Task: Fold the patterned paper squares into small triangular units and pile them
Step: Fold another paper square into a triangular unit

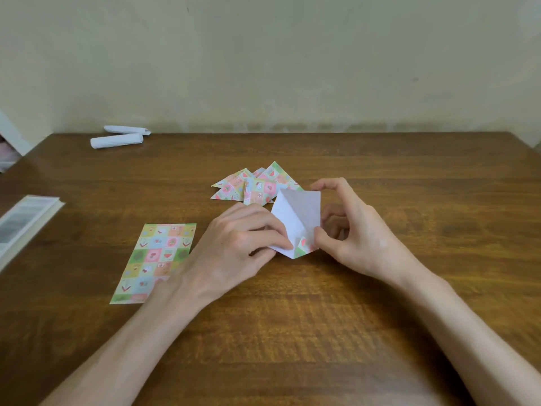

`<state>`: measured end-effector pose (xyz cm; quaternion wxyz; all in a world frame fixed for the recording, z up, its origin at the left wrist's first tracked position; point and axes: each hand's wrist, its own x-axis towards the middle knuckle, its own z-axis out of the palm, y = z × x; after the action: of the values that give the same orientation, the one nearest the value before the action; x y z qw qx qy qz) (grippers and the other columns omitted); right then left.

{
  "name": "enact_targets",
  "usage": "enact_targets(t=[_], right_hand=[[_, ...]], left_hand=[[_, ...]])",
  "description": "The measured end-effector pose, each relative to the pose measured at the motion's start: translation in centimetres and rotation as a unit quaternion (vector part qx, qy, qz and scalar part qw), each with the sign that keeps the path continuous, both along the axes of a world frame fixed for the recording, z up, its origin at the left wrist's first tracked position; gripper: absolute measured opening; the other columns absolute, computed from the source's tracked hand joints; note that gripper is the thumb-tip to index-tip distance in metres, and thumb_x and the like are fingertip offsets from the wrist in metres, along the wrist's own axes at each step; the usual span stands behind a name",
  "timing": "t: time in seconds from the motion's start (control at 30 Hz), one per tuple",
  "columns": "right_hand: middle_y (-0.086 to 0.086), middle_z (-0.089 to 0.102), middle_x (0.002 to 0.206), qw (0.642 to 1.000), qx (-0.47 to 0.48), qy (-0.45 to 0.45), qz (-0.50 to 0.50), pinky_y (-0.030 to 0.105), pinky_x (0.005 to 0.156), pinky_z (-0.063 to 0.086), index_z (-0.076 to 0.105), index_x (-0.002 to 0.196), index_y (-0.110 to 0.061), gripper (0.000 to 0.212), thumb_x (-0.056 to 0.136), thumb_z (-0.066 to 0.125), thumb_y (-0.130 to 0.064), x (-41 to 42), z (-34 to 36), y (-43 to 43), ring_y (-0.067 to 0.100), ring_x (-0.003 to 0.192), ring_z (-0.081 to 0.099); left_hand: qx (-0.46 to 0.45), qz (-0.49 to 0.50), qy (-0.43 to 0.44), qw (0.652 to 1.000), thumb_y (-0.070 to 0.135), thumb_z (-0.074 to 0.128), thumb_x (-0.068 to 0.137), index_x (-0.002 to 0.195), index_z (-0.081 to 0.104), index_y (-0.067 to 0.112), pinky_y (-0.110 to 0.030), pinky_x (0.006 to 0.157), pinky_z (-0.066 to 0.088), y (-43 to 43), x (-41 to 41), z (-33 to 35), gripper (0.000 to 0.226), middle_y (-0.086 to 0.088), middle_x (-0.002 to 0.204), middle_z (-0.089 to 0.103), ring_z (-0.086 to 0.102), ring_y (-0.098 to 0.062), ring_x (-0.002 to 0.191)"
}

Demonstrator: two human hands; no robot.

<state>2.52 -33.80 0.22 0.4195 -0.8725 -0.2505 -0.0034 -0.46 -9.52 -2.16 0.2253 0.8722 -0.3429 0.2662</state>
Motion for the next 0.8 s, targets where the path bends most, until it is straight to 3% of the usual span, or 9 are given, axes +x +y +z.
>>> enact_targets(t=[0.23,0.37,0.47,0.57,0.7,0.8], right_hand=[[-0.010,0.061,0.088,0.997,-0.051,-0.062,-0.005,0.047,0.067,0.054,0.042,0.131,-0.039,0.058,0.086,0.069,-0.013,0.2,-1.8,0.5,0.015,0.070,0.060],[-0.014,0.054,0.095,0.991,-0.085,-0.103,0.012,0.043,0.070,0.054,0.065,0.102,-0.037,0.026,0.087,0.073,-0.017,0.5,-1.9,0.2,0.010,0.081,0.058],[-0.016,0.063,0.091,0.994,-0.069,-0.075,0.038,0.031,0.072,0.050,0.072,0.089,-0.034,0.018,0.087,0.074,-0.016,0.6,-1.9,0.0,0.011,0.085,0.061],[-0.018,0.067,0.091,0.994,-0.070,-0.053,0.068,0.015,0.075,0.040,0.076,0.089,-0.032,0.015,0.084,0.077,-0.018,0.5,-1.5,-0.3,0.011,0.089,0.062],[-0.018,0.067,0.102,0.989,-0.107,-0.039,0.097,0.009,0.081,0.038,0.079,0.098,-0.032,0.020,0.079,0.087,-0.035,0.7,-0.9,-1.0,0.007,0.102,0.060],[-0.019,0.067,0.109,0.988,-0.114,-0.020,0.105,0.013,0.082,0.041,0.079,0.101,-0.034,0.030,0.075,0.089,-0.047,0.9,-0.7,-1.3,0.005,0.109,0.060]], left_hand=[[0.064,-0.016,0.082,0.994,0.030,0.084,0.085,0.096,0.080,0.031,-0.026,0.083,0.045,0.3,-0.3,-0.3,0.011,0.016,0.095,0.070,0.062,-0.007,0.085],[0.058,-0.009,0.135,0.989,0.051,0.078,0.087,0.098,0.081,0.036,-0.018,0.083,0.039,0.5,-0.4,-0.1,0.019,0.020,0.097,0.069,0.060,-0.002,0.086],[0.057,-0.003,0.144,0.988,0.055,0.073,0.089,0.097,0.081,0.037,-0.018,0.083,0.039,0.5,-0.5,-0.1,0.021,0.021,0.096,0.069,0.058,0.000,0.086],[0.050,0.004,0.146,0.988,0.056,0.068,0.091,0.095,0.082,0.037,-0.016,0.081,0.039,0.3,-0.4,-0.1,0.024,0.020,0.094,0.069,0.058,0.001,0.084],[0.047,0.011,0.146,0.988,0.052,0.072,0.091,0.093,0.081,0.036,-0.023,0.078,0.048,0.3,-0.5,-0.1,0.018,0.021,0.094,0.070,0.061,0.000,0.084],[0.040,0.020,0.156,0.987,0.050,0.075,0.090,0.093,0.080,0.037,-0.029,0.078,0.054,0.4,-0.5,0.1,0.015,0.022,0.095,0.071,0.062,0.001,0.086]])
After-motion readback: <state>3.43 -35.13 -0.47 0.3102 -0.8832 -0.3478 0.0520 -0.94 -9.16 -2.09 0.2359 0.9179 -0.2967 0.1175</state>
